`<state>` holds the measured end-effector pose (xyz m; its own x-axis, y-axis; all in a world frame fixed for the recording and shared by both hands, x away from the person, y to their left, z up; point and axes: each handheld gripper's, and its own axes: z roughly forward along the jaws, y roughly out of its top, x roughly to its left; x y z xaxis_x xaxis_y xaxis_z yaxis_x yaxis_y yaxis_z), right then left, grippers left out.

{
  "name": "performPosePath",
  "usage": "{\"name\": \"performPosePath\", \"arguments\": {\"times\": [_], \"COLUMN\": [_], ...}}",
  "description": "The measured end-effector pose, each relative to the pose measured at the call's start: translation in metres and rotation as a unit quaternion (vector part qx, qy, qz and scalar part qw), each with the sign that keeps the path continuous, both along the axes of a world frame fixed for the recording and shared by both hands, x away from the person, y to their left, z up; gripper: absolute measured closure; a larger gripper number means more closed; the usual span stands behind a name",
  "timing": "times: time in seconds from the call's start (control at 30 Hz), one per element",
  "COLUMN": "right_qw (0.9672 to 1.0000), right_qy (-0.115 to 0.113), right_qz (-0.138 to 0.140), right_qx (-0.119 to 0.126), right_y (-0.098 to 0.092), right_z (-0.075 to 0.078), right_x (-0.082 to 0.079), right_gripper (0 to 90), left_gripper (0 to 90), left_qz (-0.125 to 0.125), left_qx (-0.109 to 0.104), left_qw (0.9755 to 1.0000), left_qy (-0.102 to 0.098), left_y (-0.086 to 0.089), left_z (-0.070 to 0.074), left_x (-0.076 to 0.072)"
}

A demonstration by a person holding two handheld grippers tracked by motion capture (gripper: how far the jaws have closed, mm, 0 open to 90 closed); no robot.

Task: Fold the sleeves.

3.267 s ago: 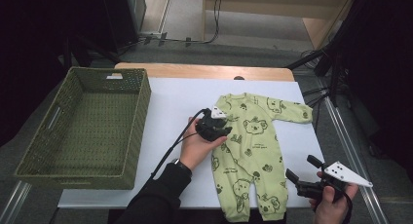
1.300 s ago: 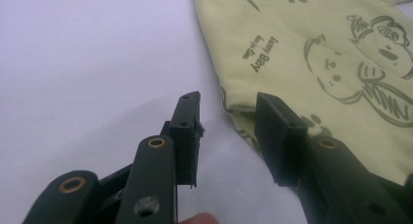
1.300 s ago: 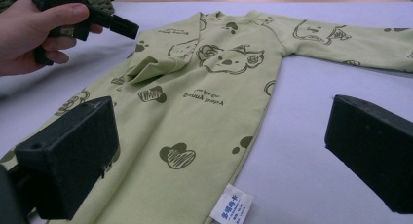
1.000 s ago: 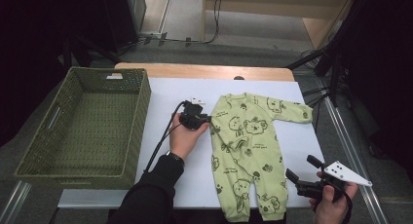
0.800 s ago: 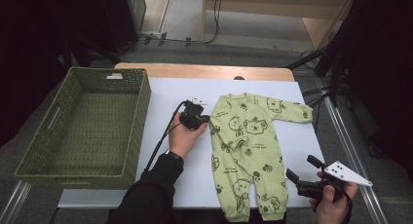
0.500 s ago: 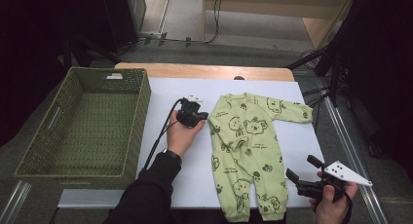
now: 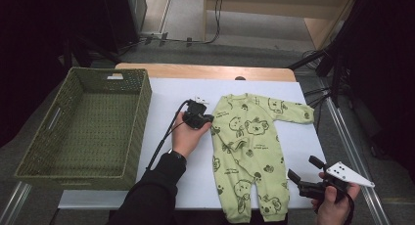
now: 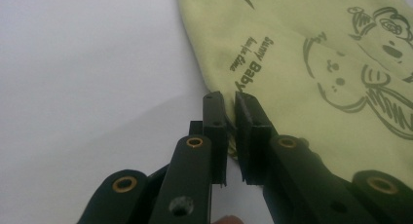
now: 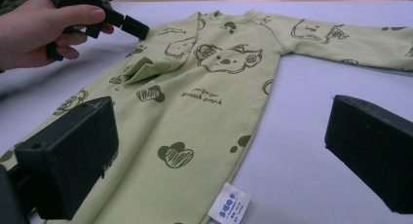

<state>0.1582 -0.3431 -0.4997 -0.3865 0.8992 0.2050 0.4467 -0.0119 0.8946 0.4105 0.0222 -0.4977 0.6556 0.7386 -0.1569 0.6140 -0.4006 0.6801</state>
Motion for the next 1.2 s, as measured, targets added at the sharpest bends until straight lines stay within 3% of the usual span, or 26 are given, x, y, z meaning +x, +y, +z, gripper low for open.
{"name": "performPosePath", "arguments": {"times": [0.1,0.17,0.23,0.3,0.4,0.6,0.73,0.87,1.03,1.2], "right_qw": [1.0000,1.0000,1.0000,1.0000,1.0000,1.0000,1.0000,1.0000,1.0000,1.0000], "right_qy": [-0.001,-0.001,0.001,0.001,0.001,0.001,0.001,0.001,0.002,0.002], "right_qz": [0.000,0.000,0.000,0.000,0.000,0.000,0.002,0.002,0.003,0.003], "right_qx": [-0.001,0.000,0.000,-0.001,-0.001,0.000,-0.001,-0.003,-0.002,-0.002], "right_y": [-0.001,-0.001,-0.001,-0.001,-0.001,-0.001,0.000,0.001,0.001,0.001], "right_z": [0.000,0.000,0.000,0.000,-0.001,-0.001,0.000,0.000,0.000,0.000], "right_x": [0.000,0.000,0.000,0.000,0.000,0.001,0.001,0.000,0.001,0.001], "right_gripper": [0.0,0.0,0.0,0.0,0.0,0.0,0.0,0.0,0.0,0.0], "left_gripper": [82.8,82.5,79.4,63.2,50.4,55.3,64.3,66.5,65.2,69.5], "left_qz": [0.013,0.011,0.007,0.010,0.016,-0.038,-0.086,-0.124,-0.143,-0.138], "left_qx": [-0.005,-0.003,0.002,0.001,-0.011,-0.019,-0.026,-0.031,-0.010,0.009], "left_qw": [0.9999,0.9999,0.9999,1.0000,0.9997,0.9987,0.9956,0.9916,0.9894,0.9889], "left_qy": [0.002,0.012,0.009,0.003,-0.013,-0.028,-0.027,-0.023,-0.025,-0.054], "left_y": [0.005,0.006,0.005,0.004,0.004,-0.005,-0.018,-0.031,-0.045,-0.049], "left_z": [0.001,-0.003,-0.005,-0.002,0.006,0.017,0.017,0.014,0.000,-0.004], "left_x": [0.004,0.006,0.005,0.003,-0.003,-0.030,-0.054,-0.075,-0.090,-0.095]}}
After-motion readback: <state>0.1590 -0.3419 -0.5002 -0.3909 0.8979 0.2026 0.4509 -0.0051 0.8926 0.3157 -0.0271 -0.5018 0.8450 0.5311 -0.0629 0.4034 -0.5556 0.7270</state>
